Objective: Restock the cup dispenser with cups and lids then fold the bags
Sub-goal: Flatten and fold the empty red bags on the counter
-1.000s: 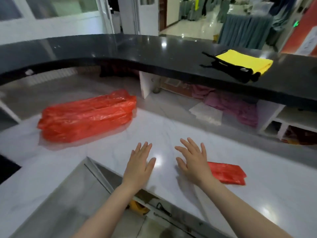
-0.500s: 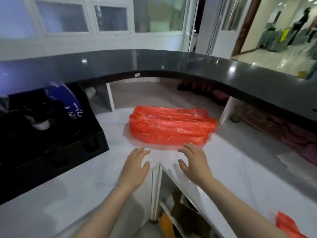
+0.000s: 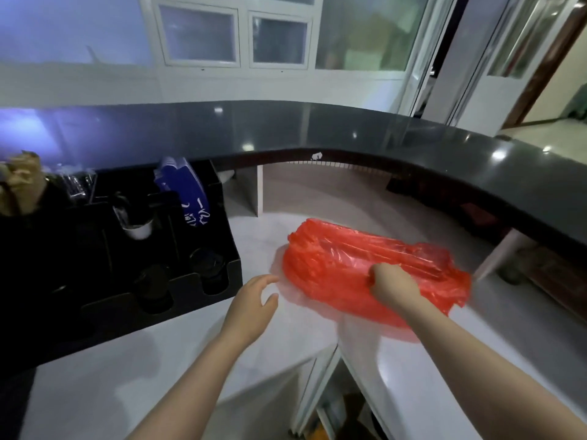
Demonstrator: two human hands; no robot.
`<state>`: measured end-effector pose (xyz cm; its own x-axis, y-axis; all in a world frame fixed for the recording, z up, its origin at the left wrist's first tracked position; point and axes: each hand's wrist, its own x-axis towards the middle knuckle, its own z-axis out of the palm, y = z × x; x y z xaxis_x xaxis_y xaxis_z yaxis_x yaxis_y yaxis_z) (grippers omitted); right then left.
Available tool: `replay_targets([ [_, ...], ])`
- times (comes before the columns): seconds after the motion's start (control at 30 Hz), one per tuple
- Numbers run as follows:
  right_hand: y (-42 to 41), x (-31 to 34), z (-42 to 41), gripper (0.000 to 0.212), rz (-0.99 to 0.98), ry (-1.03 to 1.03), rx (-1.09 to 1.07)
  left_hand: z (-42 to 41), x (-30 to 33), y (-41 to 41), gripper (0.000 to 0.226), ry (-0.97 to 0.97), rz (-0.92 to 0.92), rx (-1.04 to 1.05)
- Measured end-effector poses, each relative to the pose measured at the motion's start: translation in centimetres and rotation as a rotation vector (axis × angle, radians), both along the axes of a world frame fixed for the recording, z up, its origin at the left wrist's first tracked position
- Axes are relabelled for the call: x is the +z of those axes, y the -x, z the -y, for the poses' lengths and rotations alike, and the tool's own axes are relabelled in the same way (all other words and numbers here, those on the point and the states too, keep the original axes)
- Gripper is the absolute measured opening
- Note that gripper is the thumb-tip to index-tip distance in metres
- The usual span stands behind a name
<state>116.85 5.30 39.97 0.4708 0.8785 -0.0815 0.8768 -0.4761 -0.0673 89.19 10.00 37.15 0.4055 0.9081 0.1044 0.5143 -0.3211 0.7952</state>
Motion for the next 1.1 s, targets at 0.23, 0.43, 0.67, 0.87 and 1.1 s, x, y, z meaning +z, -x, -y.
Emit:
replay_targets([
  [0.23, 0.6, 4.6, -1.5, 0.02, -0.511, -0.523, -0.015, -0.4, 0.0, -3.3, 0.058, 0.139, 0.139, 0.057],
  [0.43, -0.2, 7.8, -0.5, 0.026, -1.077, -0.662, -0.296, 1.3, 1.8, -6.7, 0.061, 0.371, 0.373, 0.03],
  [0.67, -0.1, 8.3, 2.0, 0.037, -1.781, -0.778, -0.448, 4.9, 3.1, -8.4, 0.071, 0.658, 0.444, -0.162],
  [0.87, -0.9, 7.1, 3.8, 0.059, -1.75, -0.668, -0.301, 6.4, 3.0, -9.5, 0.042, 0.665, 0.448, -0.192],
  [1.1, 0.0, 2.9, 6.5, 0.05, -1.289, -0.547, -0.041, 7.7, 1.6, -11.2, 0.055, 0.702, 0.487, -0.069],
])
